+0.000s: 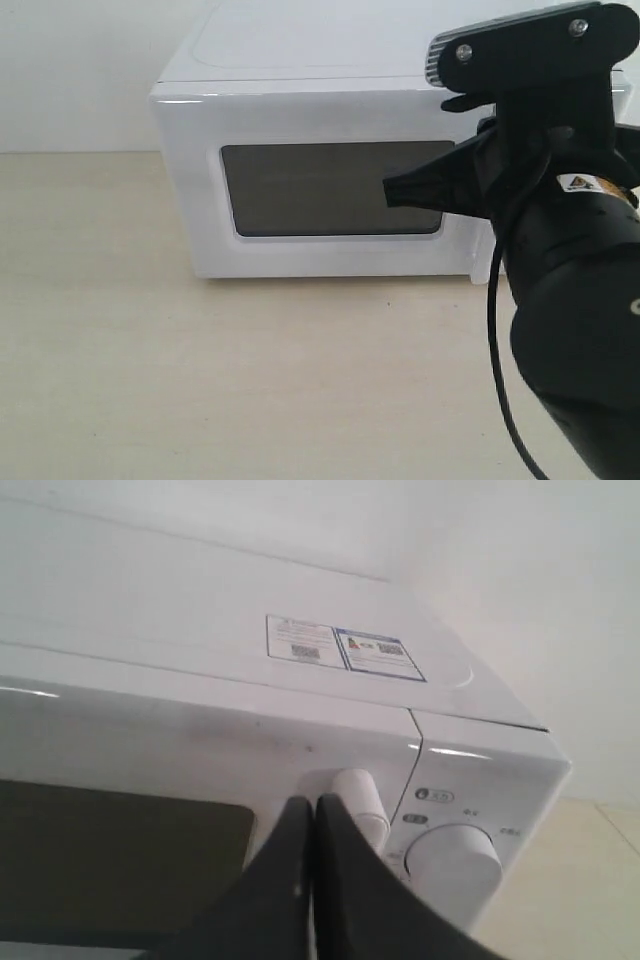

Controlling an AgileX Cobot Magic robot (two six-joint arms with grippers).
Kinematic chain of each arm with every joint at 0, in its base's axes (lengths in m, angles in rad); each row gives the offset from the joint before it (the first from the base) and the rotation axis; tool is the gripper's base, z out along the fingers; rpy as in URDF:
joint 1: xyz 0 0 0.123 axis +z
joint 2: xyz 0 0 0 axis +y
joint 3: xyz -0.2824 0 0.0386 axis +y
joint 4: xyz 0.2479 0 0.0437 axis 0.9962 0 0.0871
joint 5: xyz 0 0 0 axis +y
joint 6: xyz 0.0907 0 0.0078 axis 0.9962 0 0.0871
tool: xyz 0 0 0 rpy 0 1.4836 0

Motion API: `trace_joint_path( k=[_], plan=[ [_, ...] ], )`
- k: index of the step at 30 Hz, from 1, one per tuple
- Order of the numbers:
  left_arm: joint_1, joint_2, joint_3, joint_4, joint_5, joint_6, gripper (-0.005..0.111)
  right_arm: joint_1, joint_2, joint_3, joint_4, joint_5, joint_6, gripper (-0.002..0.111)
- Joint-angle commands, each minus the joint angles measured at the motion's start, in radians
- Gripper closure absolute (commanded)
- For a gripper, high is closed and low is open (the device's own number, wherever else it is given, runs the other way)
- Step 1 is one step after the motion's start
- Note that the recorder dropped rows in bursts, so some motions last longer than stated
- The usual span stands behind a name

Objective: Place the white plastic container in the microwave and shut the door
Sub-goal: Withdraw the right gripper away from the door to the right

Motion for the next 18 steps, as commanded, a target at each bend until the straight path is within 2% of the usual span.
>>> trace_joint_path(
  k=[1,5,14,18],
  plan=[
    [0.003,-0.002,0.004,0.004,-0.001,-0.009,0.103,0.004,-0.008,-0.005,0.142,-0.005,0.034,0.108],
    [0.003,-0.002,0.004,0.004,-0.001,-0.009,0.103,0.004,-0.012,-0.005,0.137,0.131,0.117,0.108],
    [0.003,-0.002,0.004,0.004,-0.001,-0.009,0.103,0.004,-0.150,-0.005,-0.046,0.565,0.185,0.108],
    [0.003,-0.002,0.004,0.004,-0.001,-0.009,0.103,-0.055,-0.246,-0.005,-0.051,0.726,0.187,0.108]
  ],
)
